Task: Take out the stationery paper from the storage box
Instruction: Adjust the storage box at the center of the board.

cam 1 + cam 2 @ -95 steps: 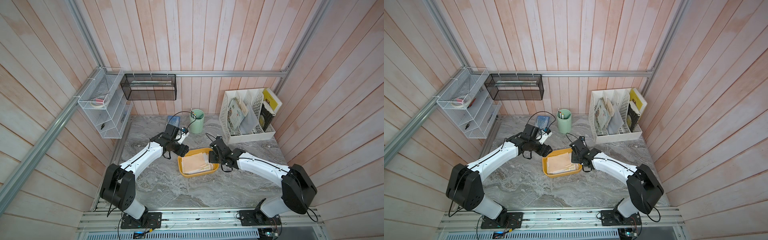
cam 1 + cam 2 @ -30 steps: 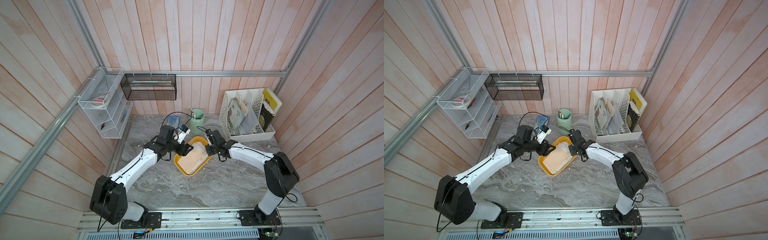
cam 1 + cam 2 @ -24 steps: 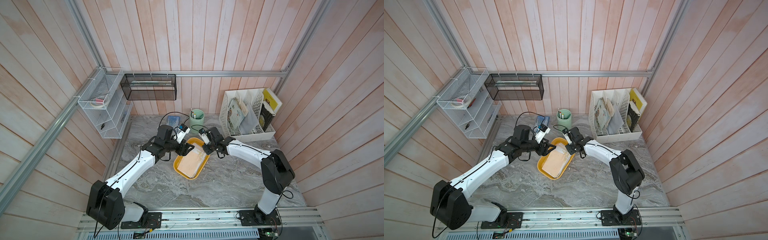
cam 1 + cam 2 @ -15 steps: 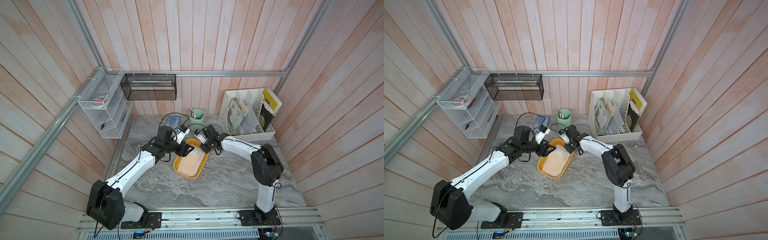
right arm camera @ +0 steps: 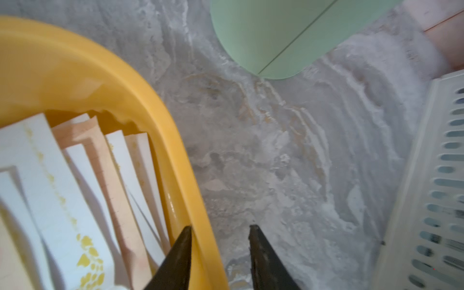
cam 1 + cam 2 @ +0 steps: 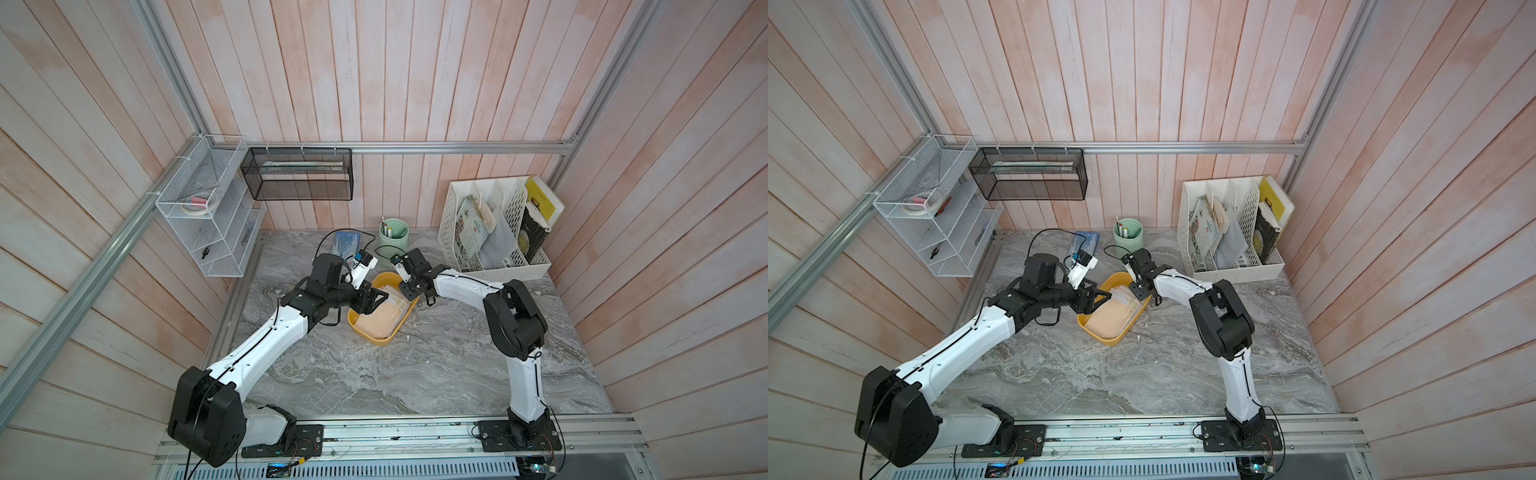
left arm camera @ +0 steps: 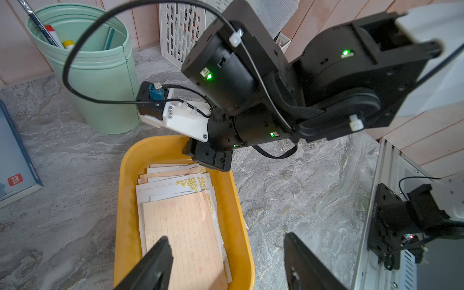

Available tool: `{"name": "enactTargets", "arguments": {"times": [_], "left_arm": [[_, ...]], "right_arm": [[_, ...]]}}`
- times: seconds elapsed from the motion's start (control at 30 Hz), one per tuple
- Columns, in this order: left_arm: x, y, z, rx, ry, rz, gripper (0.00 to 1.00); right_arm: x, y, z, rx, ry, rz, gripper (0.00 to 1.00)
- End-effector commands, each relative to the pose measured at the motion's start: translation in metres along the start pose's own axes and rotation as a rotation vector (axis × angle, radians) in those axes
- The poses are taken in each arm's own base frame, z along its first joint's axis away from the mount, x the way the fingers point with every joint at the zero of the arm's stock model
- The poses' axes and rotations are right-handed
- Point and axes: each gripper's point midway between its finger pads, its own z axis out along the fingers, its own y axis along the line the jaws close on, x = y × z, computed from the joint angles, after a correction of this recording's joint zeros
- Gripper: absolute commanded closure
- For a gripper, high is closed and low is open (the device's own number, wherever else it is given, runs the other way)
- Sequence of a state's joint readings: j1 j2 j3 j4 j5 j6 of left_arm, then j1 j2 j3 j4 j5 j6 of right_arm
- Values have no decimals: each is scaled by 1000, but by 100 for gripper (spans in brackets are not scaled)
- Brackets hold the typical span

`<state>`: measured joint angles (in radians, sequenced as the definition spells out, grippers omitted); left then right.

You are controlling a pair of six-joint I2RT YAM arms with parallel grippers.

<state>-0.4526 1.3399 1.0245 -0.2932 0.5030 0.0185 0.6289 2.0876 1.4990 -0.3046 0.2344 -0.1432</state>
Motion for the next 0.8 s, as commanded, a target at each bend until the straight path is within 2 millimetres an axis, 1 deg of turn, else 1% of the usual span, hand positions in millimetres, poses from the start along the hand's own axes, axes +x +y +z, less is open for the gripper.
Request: {"name": "enactTargets", "arguments": {"times": [0.0, 0.03, 0.1, 0.17, 0.23, 0.3, 0.33, 0.4, 0.5, 0.53, 0.67, 0.77], "left_arm": [[-2, -2, 2, 22, -15, -1, 27], [-2, -2, 2, 21, -16, 0, 27], [-3, -2, 0, 15, -20, 1, 27], [-4, 0, -2, -1, -29, 2, 27], [-3, 2, -5, -19, -34, 1, 27], [-4, 3, -8, -35, -44, 1, 27], [-5, 3, -9, -39, -48, 1, 27], [-6, 4, -12, -47, -60, 0, 27], [-8, 5, -13, -54, -68, -10, 27], [-7, 5, -13, -54, -68, -16, 27], [-4, 5, -11, -45, -70, -35, 27], [-4, 5, -10, -42, -69, -40, 27]], "right_arm": [[-45, -33, -40, 198, -152, 116, 57], [-50, -38, -51, 236, -172, 132, 55], [-60, -53, -81, 340, -215, 197, 51], [-61, -63, -109, 401, -240, 273, 49], [-55, -63, -131, 399, -258, 374, 45], [-40, -58, -142, 341, -263, 495, 45], [-33, -53, -144, 304, -262, 548, 45], [-17, -35, -141, 187, -246, 648, 44], [0, -8, -129, 42, -211, 734, 44], [5, -1, -124, 20, -193, 754, 44], [17, 26, -102, -10, -110, 745, 43], [18, 41, -88, -29, -53, 730, 43]]}}
